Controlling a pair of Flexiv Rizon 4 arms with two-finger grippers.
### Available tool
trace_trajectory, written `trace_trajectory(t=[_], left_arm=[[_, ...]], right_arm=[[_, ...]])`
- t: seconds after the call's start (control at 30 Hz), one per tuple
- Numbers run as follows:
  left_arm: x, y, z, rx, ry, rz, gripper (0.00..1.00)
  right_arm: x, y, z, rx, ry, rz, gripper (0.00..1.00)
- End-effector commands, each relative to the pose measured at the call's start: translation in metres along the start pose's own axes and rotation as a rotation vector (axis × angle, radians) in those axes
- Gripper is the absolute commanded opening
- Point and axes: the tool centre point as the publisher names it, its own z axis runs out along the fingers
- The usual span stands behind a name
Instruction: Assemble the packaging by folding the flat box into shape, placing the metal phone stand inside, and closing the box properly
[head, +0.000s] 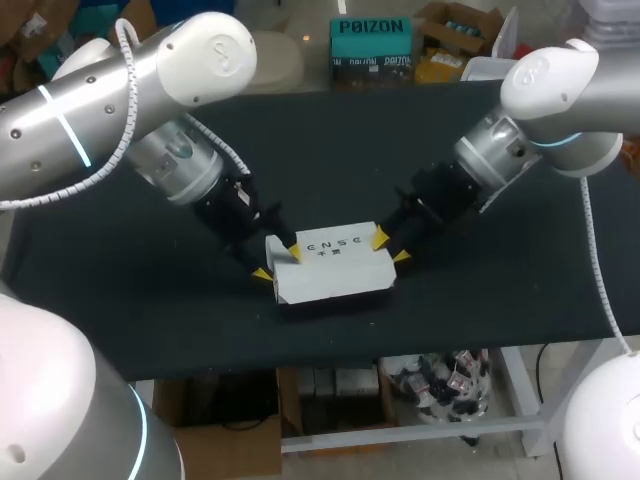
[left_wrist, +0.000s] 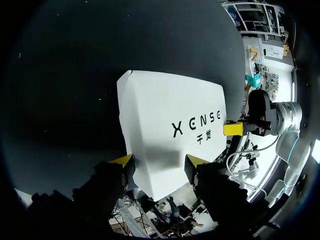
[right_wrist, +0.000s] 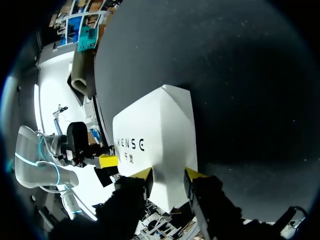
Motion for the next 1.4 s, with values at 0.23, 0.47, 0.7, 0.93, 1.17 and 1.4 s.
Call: trace_trajectory(t=[0.23,0.47,0.7,0.93,1.17,1.4], left_arm=[[0.0128,-0.0076,0.0035,-0.034,-0.024,-0.007,0.66],[0.014,-0.0077,0.0039,-0.041,-0.04,-0.014,0.67],[0.0116,-0.0071,0.0038,-0.039,-0.042,-0.021,0.67],[0.0102,-0.0065,0.0029,-0.04,-0.045,-0.03,0.67],[0.0112,-0.0065,0.001,-0.049,-0.045,-0.034,0.67],[0.0096,-0.006,-0.0002,-0.05,-0.049,-0.038,0.68]], right_arm=[[0.0089,0.0009,0.0028,0.008,-0.008,0.003,0.42],[0.0077,0.0013,0.0015,0.009,-0.011,0.007,0.42],[0.0053,0.0023,0.0,0.007,-0.013,0.013,0.42],[0.0049,0.0025,-0.0017,0.005,-0.016,0.017,0.42],[0.0078,0.0025,-0.0029,0.009,-0.018,0.021,0.42],[0.0074,0.0026,-0.0037,0.009,-0.022,0.024,0.42]])
